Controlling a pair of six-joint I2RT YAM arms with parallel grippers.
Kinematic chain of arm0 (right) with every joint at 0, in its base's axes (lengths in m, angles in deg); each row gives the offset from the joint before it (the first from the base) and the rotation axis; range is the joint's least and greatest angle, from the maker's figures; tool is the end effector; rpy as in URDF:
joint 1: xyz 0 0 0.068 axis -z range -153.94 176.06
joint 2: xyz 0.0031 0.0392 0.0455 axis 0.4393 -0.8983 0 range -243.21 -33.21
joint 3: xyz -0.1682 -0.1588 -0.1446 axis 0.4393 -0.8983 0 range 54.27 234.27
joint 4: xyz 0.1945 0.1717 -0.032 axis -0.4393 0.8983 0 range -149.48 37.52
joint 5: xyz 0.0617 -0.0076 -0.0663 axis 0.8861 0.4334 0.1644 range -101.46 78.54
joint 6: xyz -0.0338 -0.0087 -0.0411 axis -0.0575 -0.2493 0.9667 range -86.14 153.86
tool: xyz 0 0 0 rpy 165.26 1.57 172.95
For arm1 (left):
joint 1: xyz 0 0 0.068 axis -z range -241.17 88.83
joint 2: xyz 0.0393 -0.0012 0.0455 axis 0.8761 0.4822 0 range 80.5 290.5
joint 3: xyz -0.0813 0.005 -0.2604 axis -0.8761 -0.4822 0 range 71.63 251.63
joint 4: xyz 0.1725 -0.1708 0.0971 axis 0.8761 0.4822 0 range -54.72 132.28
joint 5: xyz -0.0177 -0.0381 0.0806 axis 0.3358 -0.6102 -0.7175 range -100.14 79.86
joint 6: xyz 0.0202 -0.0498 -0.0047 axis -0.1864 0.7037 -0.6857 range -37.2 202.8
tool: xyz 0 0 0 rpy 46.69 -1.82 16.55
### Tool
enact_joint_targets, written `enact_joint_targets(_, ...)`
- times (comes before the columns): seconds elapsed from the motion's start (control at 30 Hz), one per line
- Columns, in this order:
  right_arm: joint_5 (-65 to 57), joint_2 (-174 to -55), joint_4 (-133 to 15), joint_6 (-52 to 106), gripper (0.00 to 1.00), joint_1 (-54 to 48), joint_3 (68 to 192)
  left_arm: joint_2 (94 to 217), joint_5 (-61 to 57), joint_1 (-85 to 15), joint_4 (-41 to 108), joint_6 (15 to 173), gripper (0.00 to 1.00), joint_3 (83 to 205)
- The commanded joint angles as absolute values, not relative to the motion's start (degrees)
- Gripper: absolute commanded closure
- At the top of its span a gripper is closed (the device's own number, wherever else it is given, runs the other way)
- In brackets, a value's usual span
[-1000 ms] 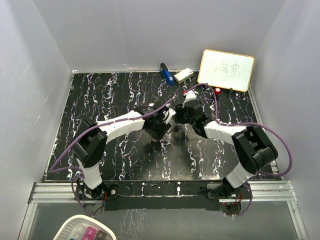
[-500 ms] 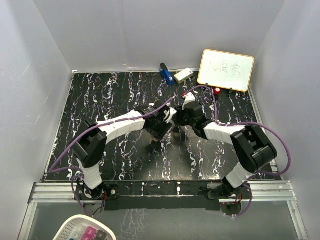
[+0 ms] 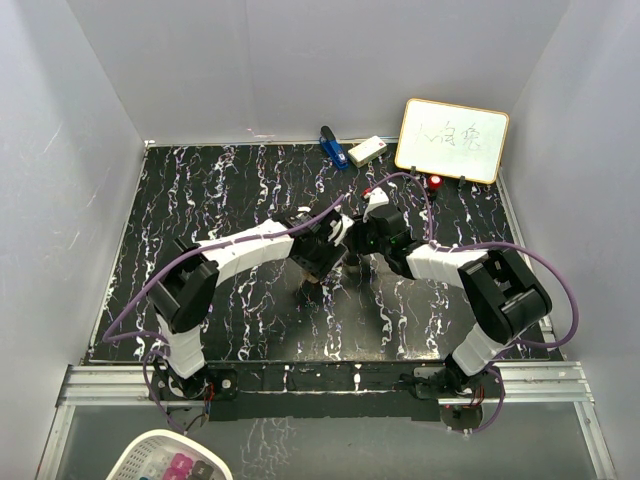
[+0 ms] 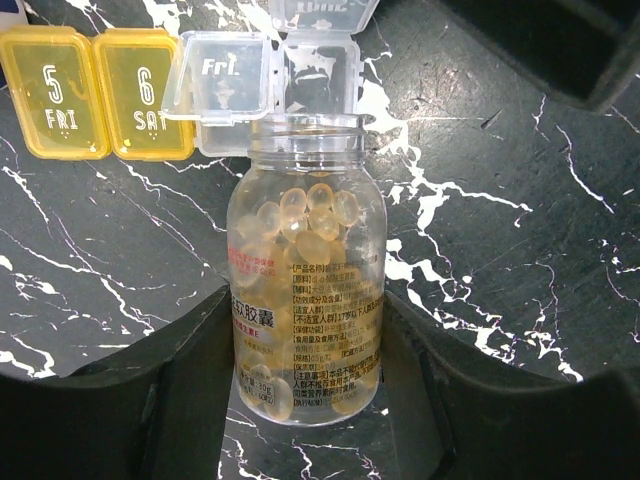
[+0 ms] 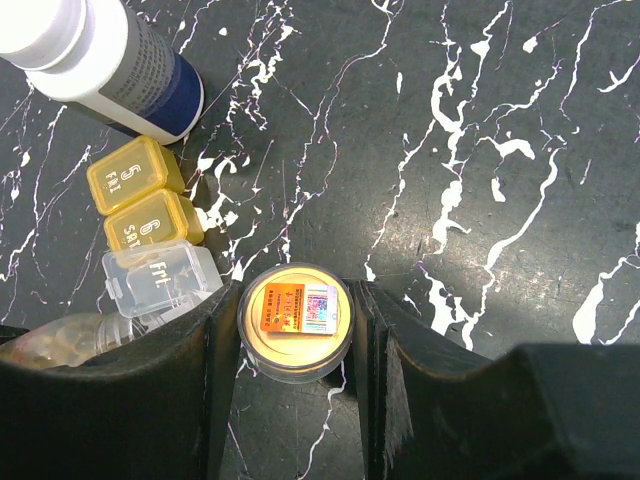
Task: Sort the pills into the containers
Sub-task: Pour the pill into the pill container.
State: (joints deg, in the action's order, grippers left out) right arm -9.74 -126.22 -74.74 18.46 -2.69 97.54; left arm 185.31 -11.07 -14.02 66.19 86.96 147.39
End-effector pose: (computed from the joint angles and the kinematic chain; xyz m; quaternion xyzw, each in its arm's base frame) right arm 0.2873 0.1588 0.1670 -0.1098 0.8780 0.1873 0.4266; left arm 0.2626 -0.2824 0.2074 0.3520 0.8994 -0.1051 0.2370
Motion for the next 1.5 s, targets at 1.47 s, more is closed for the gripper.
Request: enact_joint_targets(1.47, -5.49, -126.66, -80.13, 18.15, 1.0, -2.5, 97.26, 193.2, -11.0, -13.63, 81.16, 89.66, 1.0, 163.03)
